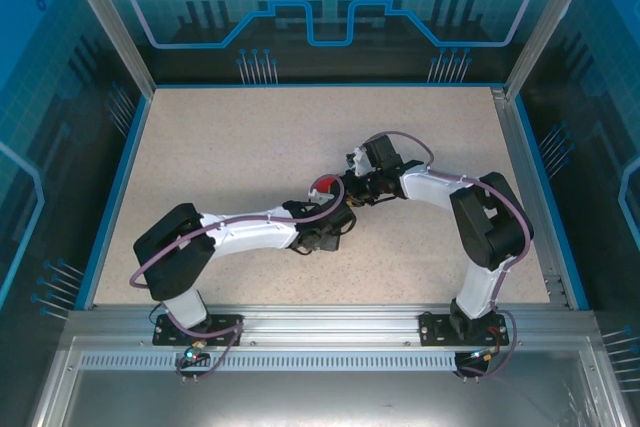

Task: Fold a paper plane with a square sheet of paper (pick it up from the middle)
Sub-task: Fourth fold the wing at the center of the table.

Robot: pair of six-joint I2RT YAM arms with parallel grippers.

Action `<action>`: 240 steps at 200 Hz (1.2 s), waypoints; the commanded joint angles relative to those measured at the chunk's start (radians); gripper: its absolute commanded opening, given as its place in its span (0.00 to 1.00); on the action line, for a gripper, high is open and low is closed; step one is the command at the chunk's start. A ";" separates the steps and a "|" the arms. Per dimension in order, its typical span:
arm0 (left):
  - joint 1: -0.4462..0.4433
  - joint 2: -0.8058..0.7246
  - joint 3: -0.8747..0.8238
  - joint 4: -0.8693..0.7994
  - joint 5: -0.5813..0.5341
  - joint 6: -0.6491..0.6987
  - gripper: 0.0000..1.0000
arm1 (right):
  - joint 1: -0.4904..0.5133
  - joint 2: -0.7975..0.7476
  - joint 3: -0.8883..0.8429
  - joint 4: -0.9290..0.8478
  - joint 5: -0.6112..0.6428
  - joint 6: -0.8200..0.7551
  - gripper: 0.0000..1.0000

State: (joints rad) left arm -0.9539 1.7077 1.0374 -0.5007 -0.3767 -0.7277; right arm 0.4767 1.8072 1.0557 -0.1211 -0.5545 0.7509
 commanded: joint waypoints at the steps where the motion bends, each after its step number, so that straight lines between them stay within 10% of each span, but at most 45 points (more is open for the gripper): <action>1: -0.009 0.016 0.011 -0.018 -0.050 -0.005 0.61 | -0.013 -0.008 0.013 -0.026 -0.014 -0.005 0.27; 240: -0.009 0.053 0.002 0.005 -0.126 0.043 0.40 | -0.012 -0.013 0.003 -0.028 0.004 0.024 0.21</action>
State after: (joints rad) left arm -0.9550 1.7523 1.0374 -0.4938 -0.4644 -0.7029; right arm 0.4767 1.8072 1.0557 -0.1234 -0.5533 0.7662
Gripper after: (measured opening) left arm 0.426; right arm 0.213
